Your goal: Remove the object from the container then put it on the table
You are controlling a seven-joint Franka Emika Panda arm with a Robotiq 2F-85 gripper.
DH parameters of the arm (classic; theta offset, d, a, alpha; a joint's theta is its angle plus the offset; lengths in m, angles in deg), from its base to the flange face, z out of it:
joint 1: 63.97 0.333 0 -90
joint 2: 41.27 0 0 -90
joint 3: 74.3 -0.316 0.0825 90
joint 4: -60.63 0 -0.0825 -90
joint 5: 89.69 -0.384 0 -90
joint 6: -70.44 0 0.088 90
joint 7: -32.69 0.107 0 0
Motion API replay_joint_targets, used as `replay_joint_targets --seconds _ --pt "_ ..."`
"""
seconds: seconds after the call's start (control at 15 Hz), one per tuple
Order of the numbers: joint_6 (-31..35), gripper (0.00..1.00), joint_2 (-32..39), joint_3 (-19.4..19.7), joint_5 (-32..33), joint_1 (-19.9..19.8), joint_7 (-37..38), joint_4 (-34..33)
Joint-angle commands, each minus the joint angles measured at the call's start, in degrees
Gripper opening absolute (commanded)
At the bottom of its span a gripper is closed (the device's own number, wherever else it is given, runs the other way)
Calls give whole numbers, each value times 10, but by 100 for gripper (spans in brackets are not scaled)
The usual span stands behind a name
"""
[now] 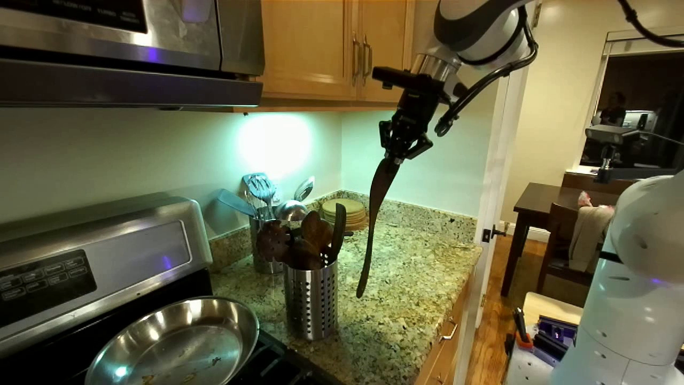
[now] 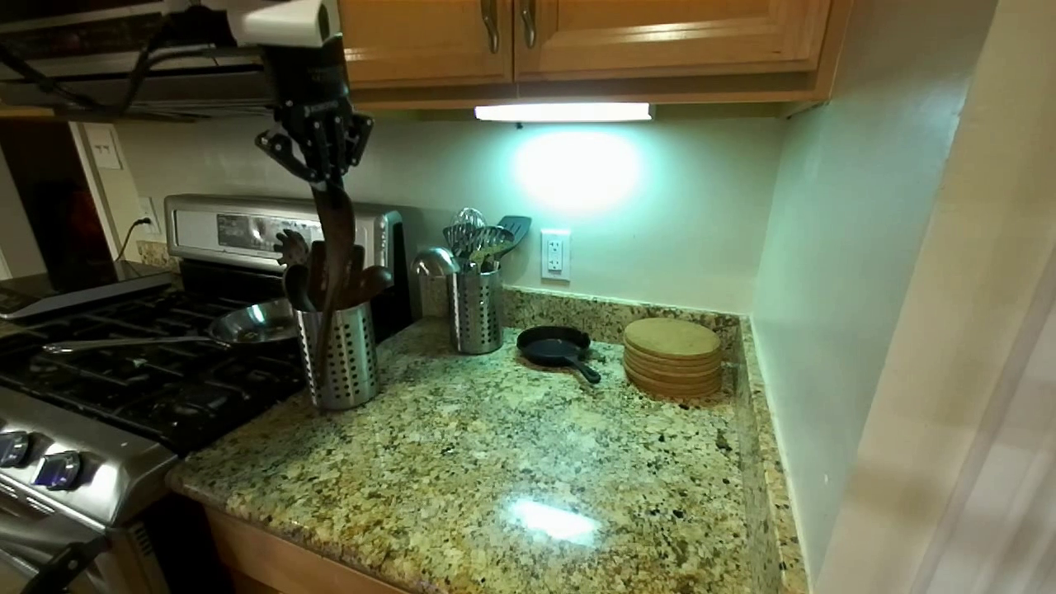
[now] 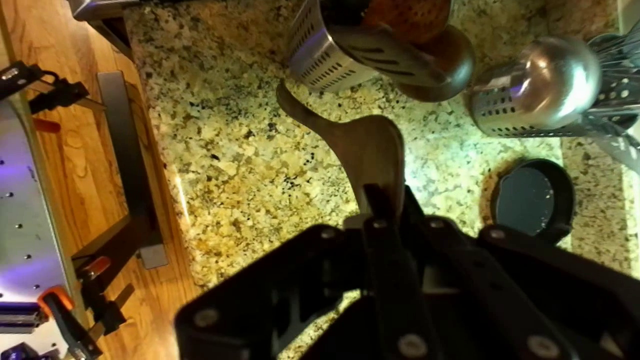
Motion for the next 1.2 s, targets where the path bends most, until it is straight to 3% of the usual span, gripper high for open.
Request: replay_joint_targets --seconds 0.0,0.53,1.13 --pt "17 7 17 3 -2 -20 5 25" --pt "10 7 124 -2 32 -34 16 -4" --pt "10 7 121 6 25 -23 1 2"
